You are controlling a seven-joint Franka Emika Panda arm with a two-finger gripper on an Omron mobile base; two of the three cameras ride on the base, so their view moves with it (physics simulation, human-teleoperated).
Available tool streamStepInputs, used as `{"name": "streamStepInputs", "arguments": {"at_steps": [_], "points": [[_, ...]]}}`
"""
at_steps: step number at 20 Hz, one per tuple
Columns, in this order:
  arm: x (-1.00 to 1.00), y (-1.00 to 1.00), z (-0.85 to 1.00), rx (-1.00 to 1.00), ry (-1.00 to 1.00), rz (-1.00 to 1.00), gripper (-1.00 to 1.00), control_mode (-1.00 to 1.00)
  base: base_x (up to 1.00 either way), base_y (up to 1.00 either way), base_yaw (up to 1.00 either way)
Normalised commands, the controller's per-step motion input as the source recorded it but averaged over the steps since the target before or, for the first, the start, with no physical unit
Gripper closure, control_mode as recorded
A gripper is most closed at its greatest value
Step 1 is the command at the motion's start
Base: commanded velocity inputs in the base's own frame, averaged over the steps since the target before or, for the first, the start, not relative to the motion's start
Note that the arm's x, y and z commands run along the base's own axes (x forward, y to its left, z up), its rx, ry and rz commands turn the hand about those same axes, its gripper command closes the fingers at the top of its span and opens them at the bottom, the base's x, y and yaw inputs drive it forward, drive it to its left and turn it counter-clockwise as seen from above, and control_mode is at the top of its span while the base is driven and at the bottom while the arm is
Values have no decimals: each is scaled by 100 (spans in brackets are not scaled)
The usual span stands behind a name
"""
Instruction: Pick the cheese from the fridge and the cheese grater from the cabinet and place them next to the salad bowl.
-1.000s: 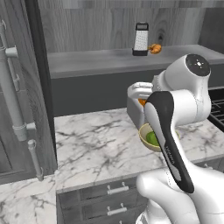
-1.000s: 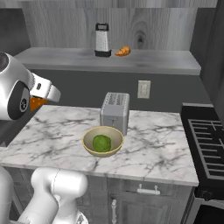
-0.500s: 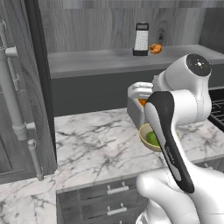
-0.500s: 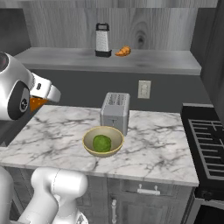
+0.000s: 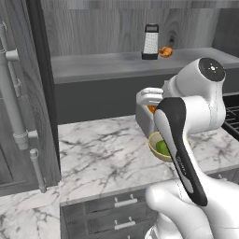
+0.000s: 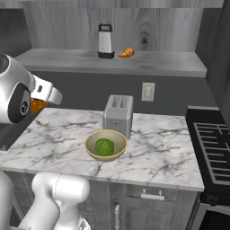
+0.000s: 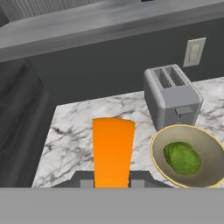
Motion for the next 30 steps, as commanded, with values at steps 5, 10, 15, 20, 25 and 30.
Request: {"name": "streamStepInputs", "arguments": {"at_steps": [5,10,15,20,25,30], "points": [[0,0,0,0,0,0,100,100,0,0,0],[0,0,0,0,0,0,100,-100,0,0,0],[0,0,0,0,0,0,100,-100,0,0,0],[0,0,-2,0,0,0,100,-100,0,0,0],[-3,5,-42,-4,7,0,100,-100,0,0,0],[0,14,-76,-10,10,0,100,-100,0,0,0]]}}
